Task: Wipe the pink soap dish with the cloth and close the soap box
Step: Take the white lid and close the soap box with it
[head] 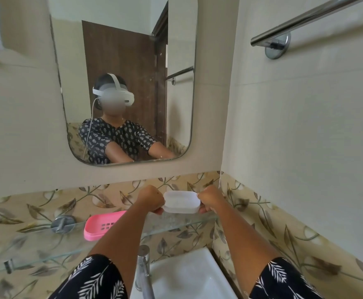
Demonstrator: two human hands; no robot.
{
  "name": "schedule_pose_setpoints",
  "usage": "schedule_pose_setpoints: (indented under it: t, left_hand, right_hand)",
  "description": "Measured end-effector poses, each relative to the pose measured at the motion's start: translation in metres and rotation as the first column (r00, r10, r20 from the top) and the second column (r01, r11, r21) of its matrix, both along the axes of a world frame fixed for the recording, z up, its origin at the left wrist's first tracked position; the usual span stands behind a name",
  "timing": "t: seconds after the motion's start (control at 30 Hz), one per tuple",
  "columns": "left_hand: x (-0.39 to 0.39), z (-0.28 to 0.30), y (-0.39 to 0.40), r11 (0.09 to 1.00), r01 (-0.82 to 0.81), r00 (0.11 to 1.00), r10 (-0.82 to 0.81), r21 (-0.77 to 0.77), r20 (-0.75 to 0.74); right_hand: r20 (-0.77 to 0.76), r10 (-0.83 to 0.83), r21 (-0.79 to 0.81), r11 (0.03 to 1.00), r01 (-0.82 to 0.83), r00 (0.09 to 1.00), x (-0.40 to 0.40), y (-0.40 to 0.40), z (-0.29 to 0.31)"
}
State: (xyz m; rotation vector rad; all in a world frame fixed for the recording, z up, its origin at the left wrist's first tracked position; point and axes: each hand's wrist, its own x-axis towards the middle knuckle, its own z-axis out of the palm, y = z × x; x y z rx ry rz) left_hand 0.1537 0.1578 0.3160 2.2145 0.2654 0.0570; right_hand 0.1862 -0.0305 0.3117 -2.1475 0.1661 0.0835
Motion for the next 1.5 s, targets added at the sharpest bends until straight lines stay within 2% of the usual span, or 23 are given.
schedule_pose_setpoints:
  t: [0.2, 0.3, 0.5, 0.73, 0.9, 1.0, 1.13, 1.23, 1.4, 1.5]
  left_hand:
    - [-0.023, 0.023, 0.037, 0.989, -0.007, 1.0, 0.004, -0.149, -0.015]
    - [-0.043, 0.036, 0.06, 0.99, -0.005, 1.0, 0.002, -0.139, -0.022]
    - [-0.072, 0.046, 0.118, 0.966, -0.124, 0.992, 0.126, -0.225, -0.004]
    - [-0.093, 0.04, 0.157, 0.928, -0.215, 0.974, 0.227, -0.303, 0.004]
    - [-0.104, 0.038, 0.169, 0.842, -0.201, 0.969, 0.246, -0.501, 0.026]
    - [-0.106, 0.033, 0.173, 0.797, -0.2, 0.958, 0.282, -0.57, 0.058]
    - [-0.106, 0.031, 0.177, 0.822, -0.181, 0.948, 0.293, -0.539, 0.127]
    - [-0.106, 0.03, 0.179, 0.841, -0.11, 0.962, 0.224, -0.53, 0.155]
    - [-0.108, 0.031, 0.182, 0.82, 0.002, 0.97, 0.136, -0.572, 0.199]
    - [-0.106, 0.029, 0.186, 0.866, 0.036, 0.973, 0.084, -0.499, 0.215]
  right_hand:
    - [0.039, 0.059, 0.127, 0.99, -0.063, 0.998, -0.013, 0.025, 0.025]
    - [0.042, 0.124, 0.171, 0.977, -0.13, 0.991, -0.017, 0.048, 0.037]
    - [0.042, 0.307, 0.341, 0.89, -0.302, 0.951, -0.035, 0.094, 0.056]
    - [0.1, 0.412, 0.396, 0.819, -0.416, 0.906, -0.041, 0.135, 0.051]
    - [0.13, 0.424, 0.471, 0.769, -0.432, 0.896, -0.042, 0.147, 0.046]
    - [0.139, 0.441, 0.524, 0.727, -0.444, 0.887, -0.042, 0.152, 0.044]
    - [0.161, 0.472, 0.546, 0.689, -0.477, 0.867, -0.042, 0.155, 0.043]
    - [0.168, 0.488, 0.54, 0.681, -0.494, 0.857, -0.043, 0.156, 0.042]
    - [0.14, 0.538, 0.534, 0.666, -0.521, 0.831, -0.041, 0.153, 0.04]
    - [0.112, 0.581, 0.465, 0.686, -0.559, 0.806, -0.041, 0.151, 0.039]
